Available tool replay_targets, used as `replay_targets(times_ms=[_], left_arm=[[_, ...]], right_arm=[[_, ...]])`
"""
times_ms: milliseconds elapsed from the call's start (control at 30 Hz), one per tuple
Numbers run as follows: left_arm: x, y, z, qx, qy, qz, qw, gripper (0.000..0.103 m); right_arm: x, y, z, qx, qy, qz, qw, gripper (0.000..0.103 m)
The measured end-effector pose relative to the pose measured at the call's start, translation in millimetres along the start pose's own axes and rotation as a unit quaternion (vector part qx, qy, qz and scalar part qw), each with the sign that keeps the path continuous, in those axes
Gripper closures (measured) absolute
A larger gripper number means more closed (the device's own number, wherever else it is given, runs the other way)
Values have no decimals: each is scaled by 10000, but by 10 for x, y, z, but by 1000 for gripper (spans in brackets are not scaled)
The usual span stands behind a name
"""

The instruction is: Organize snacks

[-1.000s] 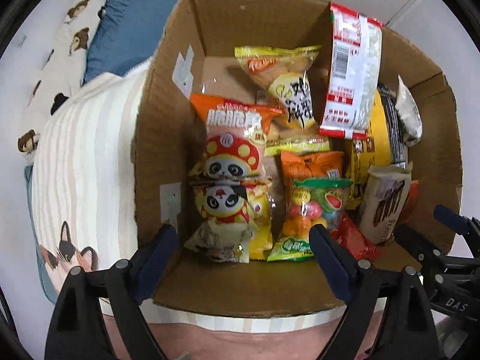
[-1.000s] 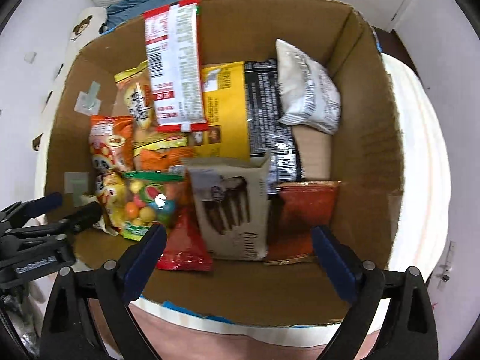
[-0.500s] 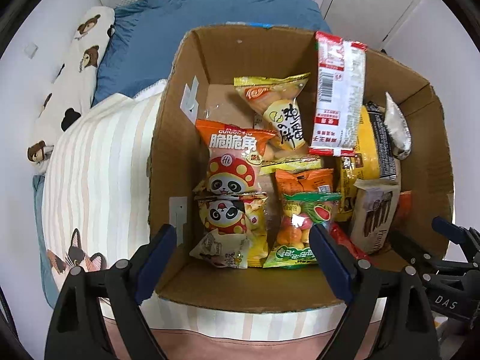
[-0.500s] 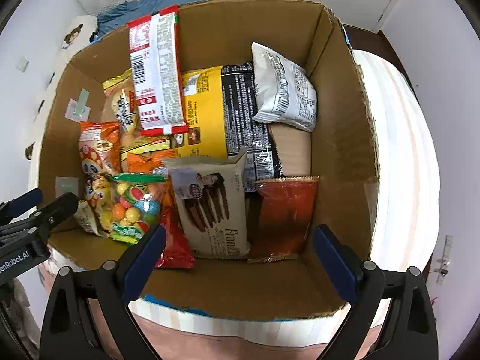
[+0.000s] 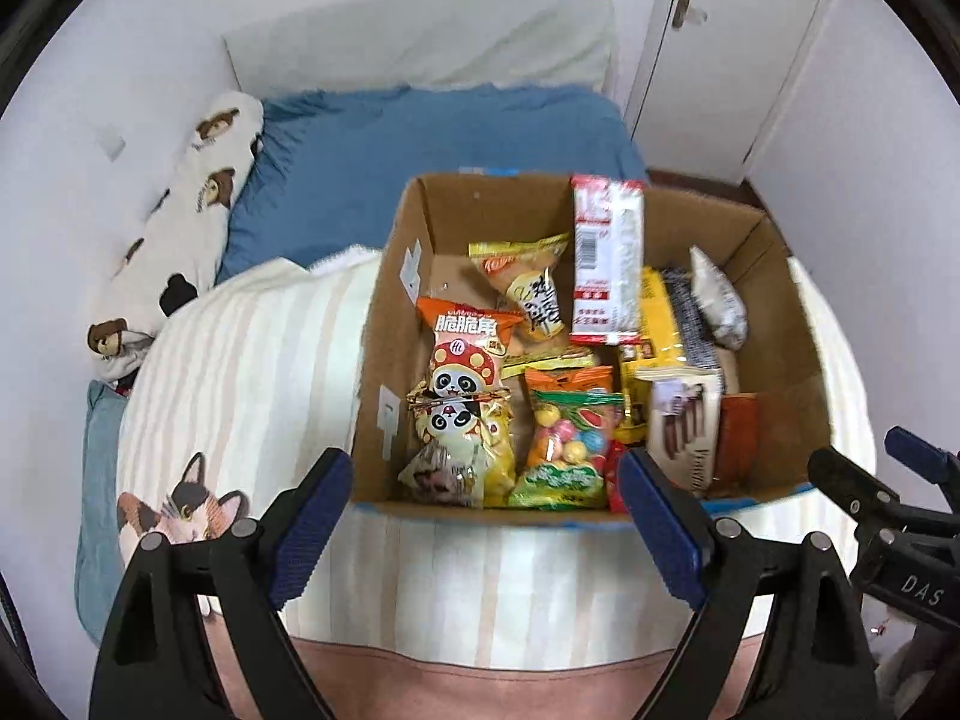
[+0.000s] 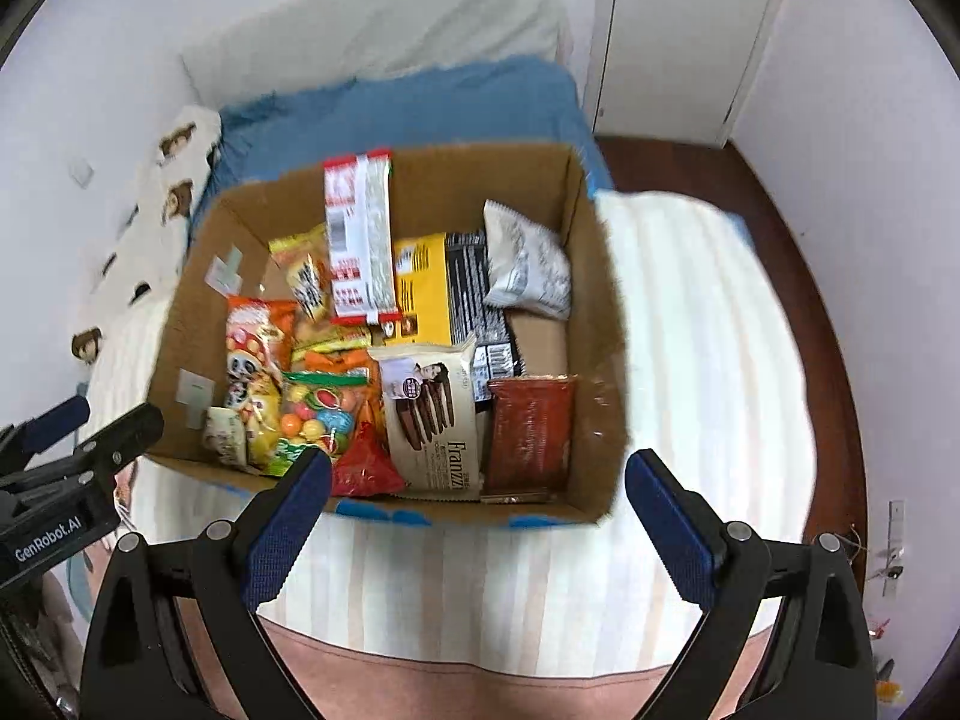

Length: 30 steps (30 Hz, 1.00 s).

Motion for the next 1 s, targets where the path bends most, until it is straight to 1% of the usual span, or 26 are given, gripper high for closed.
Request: replay_targets(times_ms=[133,300,467,567,833,1000], left_arm=[[-167,125,-347,-47,316,78,9995,12],[-361,239,-741,-55,657,220,9976,12],[-565,276,-1212,82,1088,301,9936,12],[-683,282,-1418,103,1235,293,9919,12],[-936,293,-1958,353,1719,385,9837,12],[-1049,340,-2203,378,1908,419,9800,12]], right_arm=[[-151,50,-375,-14,417,57,9991,3],[-348,137,-857,82,774,140,9969,3],[-600,209,-1340,98,1192,209,9926,1],[-765,247,-1650,66,1471,246,9888,0],[-1057,351,-2243,143,1850,323,9821,0],[-1207,358,-2540,244,2010,302,9788,0]])
Point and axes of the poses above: each gripper's, at about its wrist camera, not at the fingertips, and z roughly the way its jaws point, y to its right, x to its top, the point moved 8 cm from there along z, roughly the way its jaws point, and after that the axes turned 12 degrees about -x, right-handed, at the moved point
